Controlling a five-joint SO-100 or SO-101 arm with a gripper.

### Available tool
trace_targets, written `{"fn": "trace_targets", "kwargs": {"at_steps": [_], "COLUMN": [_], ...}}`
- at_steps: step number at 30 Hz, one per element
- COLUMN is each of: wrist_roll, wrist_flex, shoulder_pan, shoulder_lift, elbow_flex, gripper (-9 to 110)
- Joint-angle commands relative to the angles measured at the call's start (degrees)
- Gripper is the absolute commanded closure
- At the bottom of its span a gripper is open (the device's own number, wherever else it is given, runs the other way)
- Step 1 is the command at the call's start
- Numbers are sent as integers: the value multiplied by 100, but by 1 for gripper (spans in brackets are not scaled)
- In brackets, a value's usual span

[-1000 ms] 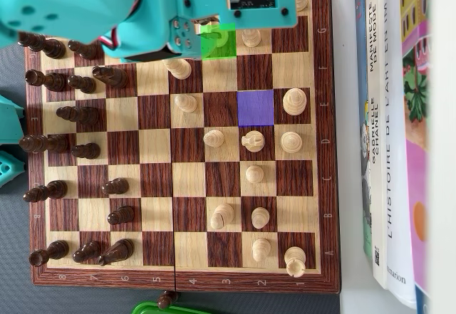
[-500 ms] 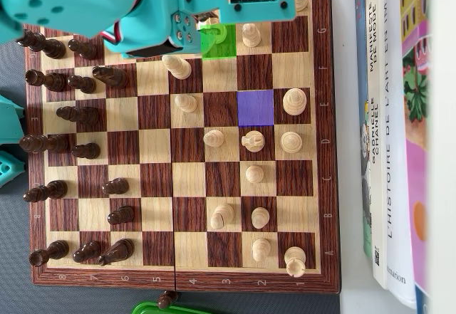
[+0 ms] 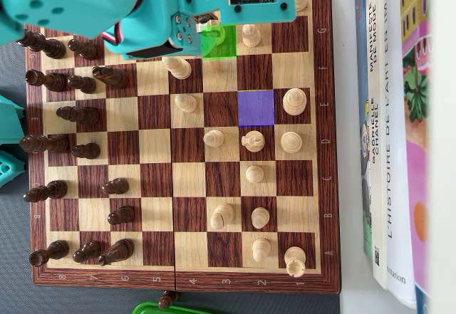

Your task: Play chess

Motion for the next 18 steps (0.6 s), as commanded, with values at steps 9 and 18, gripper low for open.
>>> {"fn": "trace_targets", "kwargs": {"at_steps": [9,18], "wrist_roll": [26,26], "wrist_flex": [-26,-26], "shoulder_pan": [-9,-18], "shoulder_lift": [53,97], "elbow_flex": [-35,-35], "gripper": [92,90]}}
